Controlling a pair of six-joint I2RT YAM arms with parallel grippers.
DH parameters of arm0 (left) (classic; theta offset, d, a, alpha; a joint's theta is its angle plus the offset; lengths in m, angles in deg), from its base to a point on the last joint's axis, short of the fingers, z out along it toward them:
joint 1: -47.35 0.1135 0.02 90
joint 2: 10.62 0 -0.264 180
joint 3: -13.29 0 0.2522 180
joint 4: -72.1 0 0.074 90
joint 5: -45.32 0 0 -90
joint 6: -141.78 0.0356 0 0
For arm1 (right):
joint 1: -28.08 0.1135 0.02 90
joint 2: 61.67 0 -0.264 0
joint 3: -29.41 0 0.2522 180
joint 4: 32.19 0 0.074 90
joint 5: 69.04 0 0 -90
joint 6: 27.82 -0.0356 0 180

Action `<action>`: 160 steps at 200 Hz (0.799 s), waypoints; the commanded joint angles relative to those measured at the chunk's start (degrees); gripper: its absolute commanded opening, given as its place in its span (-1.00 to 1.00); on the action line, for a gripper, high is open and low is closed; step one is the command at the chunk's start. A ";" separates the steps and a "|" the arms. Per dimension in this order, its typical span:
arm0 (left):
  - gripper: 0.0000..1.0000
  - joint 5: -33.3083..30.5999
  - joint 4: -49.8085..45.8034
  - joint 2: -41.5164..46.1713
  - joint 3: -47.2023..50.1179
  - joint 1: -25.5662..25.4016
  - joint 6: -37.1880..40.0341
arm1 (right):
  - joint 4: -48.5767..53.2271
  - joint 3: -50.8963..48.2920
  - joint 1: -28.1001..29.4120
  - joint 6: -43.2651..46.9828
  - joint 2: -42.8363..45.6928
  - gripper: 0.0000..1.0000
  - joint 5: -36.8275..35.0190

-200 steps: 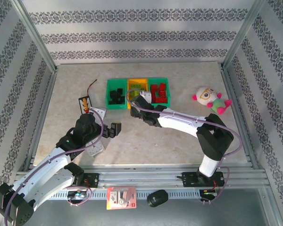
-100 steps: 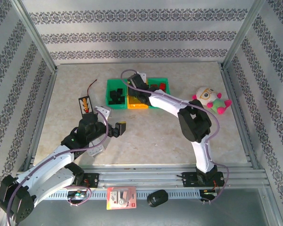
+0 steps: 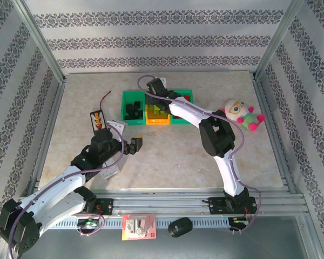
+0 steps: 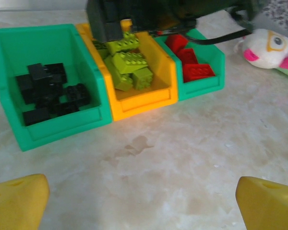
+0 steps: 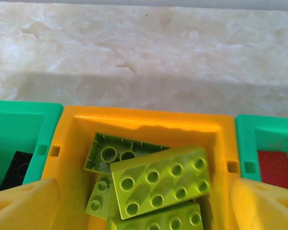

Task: Sort the legos into containers by color
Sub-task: Place the lego in the container, then reset both arms

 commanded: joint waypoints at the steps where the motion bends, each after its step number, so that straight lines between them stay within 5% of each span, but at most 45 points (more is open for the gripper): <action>1: 0.98 -6.52 1.64 -1.64 -0.73 0.69 -0.49 | -2.73 -5.74 1.05 1.68 9.52 0.89 -0.18; 88: 0.99 -19.72 10.15 -13.42 -2.29 16.34 9.21 | -22.02 -54.63 -3.03 15.77 50.21 0.96 -8.52; 130: 0.98 -18.57 23.62 -19.62 3.81 20.75 17.17 | -29.15 -72.98 -17.80 20.19 62.96 0.96 -7.54; 160: 0.99 -14.30 39.98 -26.54 8.26 22.60 16.76 | -41.40 -80.41 -29.12 20.49 61.07 0.96 -0.04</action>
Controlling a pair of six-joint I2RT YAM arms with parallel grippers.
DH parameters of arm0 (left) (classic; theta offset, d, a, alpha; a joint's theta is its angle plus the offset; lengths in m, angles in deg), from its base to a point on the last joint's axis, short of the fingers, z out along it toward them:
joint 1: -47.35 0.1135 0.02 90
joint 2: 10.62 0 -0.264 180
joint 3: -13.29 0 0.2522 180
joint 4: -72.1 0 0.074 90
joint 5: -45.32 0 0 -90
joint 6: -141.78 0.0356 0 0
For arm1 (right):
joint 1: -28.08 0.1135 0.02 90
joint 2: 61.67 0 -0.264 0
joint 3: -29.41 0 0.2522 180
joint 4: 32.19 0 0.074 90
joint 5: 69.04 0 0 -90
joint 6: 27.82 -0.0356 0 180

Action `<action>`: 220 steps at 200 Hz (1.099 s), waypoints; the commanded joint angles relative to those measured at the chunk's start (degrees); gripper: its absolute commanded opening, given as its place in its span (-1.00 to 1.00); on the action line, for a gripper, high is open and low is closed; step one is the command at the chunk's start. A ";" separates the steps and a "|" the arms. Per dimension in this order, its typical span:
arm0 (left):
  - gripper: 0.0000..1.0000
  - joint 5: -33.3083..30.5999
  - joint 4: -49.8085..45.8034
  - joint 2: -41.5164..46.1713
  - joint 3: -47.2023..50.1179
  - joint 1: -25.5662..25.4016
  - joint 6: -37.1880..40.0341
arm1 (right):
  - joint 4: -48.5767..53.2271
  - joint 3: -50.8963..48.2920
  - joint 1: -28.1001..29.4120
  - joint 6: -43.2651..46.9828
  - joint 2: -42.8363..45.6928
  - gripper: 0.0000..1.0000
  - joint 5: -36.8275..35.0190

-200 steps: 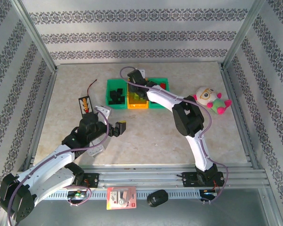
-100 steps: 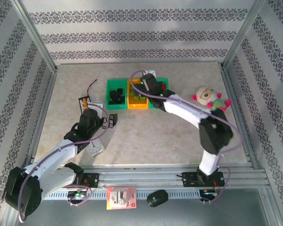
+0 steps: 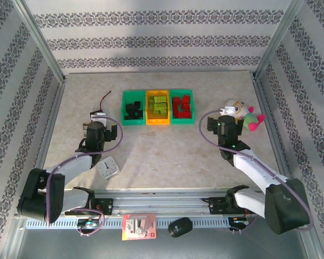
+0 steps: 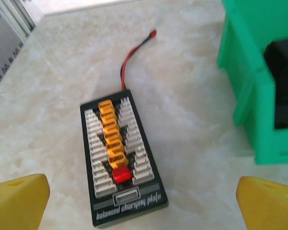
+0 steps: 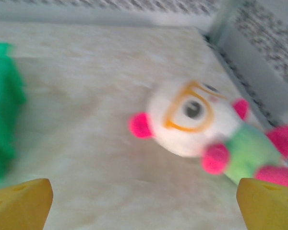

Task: Sort the legos into containers by color
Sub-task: Reset both arms

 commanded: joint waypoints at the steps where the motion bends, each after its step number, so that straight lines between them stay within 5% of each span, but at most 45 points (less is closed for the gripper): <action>1: 0.99 2.71 17.75 -4.56 3.05 1.68 2.65 | -13.53 -4.64 -5.72 2.77 -1.80 0.96 5.33; 88: 0.99 12.90 31.04 -19.78 0.81 9.93 -1.29 | -43.45 -6.68 -10.51 2.59 -24.05 0.96 16.97; 220: 0.99 13.38 29.38 -19.33 0.40 9.86 -1.08 | -41.72 -6.30 -10.60 2.66 -23.49 0.96 17.04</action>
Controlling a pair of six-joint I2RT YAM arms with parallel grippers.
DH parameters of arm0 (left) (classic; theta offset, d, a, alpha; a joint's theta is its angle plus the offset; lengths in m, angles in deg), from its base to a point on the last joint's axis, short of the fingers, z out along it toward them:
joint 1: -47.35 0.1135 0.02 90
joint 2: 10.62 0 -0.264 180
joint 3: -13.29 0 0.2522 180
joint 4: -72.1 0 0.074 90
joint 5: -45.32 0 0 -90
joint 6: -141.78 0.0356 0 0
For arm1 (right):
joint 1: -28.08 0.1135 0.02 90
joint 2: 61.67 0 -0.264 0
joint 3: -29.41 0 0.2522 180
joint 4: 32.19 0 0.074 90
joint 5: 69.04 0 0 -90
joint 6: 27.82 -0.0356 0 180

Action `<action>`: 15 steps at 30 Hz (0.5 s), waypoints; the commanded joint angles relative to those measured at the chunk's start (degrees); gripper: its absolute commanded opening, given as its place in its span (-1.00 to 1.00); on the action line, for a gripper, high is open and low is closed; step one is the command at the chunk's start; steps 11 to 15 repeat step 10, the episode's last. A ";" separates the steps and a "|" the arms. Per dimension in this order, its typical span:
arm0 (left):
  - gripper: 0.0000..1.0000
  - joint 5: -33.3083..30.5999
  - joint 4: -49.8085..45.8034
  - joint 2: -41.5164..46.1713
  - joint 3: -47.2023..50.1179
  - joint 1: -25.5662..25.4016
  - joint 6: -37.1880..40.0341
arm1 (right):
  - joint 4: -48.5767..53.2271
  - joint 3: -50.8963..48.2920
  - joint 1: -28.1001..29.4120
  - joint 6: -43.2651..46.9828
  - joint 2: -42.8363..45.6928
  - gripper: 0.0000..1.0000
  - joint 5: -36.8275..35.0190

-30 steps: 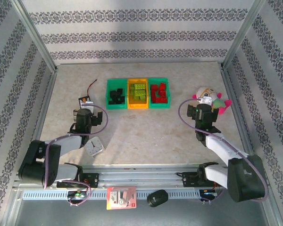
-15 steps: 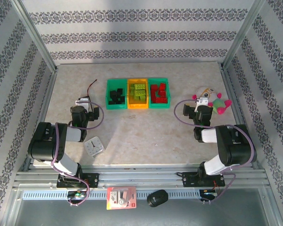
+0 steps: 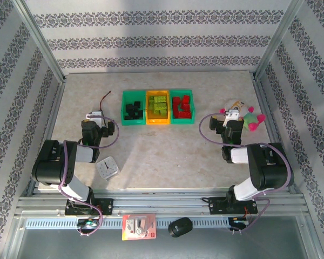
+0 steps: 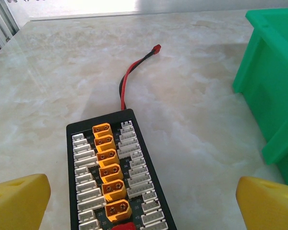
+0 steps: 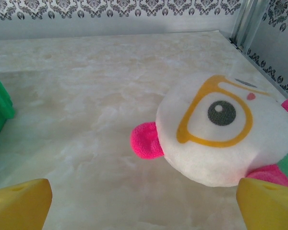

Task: Sort the legos into containers by color
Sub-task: Reset both arms

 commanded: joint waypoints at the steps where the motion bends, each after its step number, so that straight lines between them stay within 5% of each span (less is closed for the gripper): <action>1: 0.99 1.14 2.52 -0.22 0.14 0.41 -0.53 | -1.96 0.41 -0.68 0.75 0.18 0.96 1.19; 15: 0.99 1.36 2.64 -0.19 0.14 0.36 -0.43 | -1.95 0.40 -0.59 0.86 0.23 0.97 1.20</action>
